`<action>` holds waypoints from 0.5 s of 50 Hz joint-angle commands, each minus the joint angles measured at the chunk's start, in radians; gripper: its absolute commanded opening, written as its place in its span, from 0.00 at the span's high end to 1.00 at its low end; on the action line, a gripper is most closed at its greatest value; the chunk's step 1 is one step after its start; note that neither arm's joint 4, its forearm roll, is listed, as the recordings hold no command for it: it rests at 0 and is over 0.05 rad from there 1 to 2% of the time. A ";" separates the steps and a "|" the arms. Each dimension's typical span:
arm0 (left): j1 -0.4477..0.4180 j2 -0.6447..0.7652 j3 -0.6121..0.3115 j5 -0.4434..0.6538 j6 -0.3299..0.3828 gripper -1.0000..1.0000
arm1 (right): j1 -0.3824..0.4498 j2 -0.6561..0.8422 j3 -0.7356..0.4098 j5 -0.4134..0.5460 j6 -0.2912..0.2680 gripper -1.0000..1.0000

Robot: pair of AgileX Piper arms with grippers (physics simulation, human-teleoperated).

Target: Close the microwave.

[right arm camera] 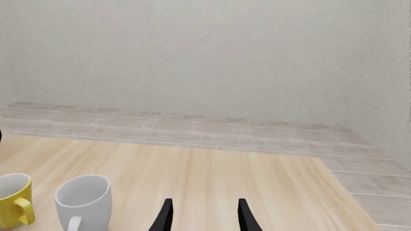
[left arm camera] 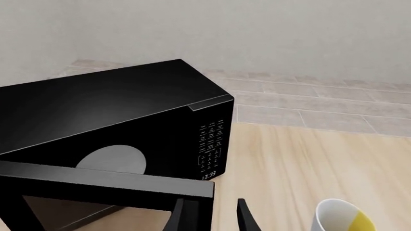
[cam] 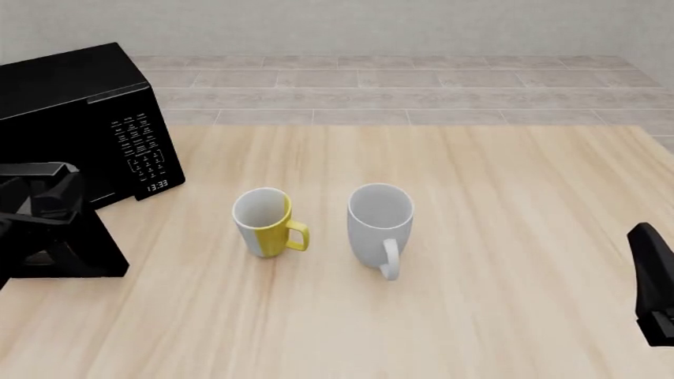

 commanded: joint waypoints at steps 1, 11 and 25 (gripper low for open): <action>0.039 0.223 -0.091 -0.011 0.061 0.00 | -0.002 0.000 -0.008 0.004 0.003 0.00; 0.047 0.308 -0.147 -0.028 0.083 0.00 | -0.003 0.000 -0.020 0.011 0.005 0.00; 0.048 0.306 -0.238 0.051 0.081 0.00 | 0.017 0.000 -0.040 0.027 0.008 0.00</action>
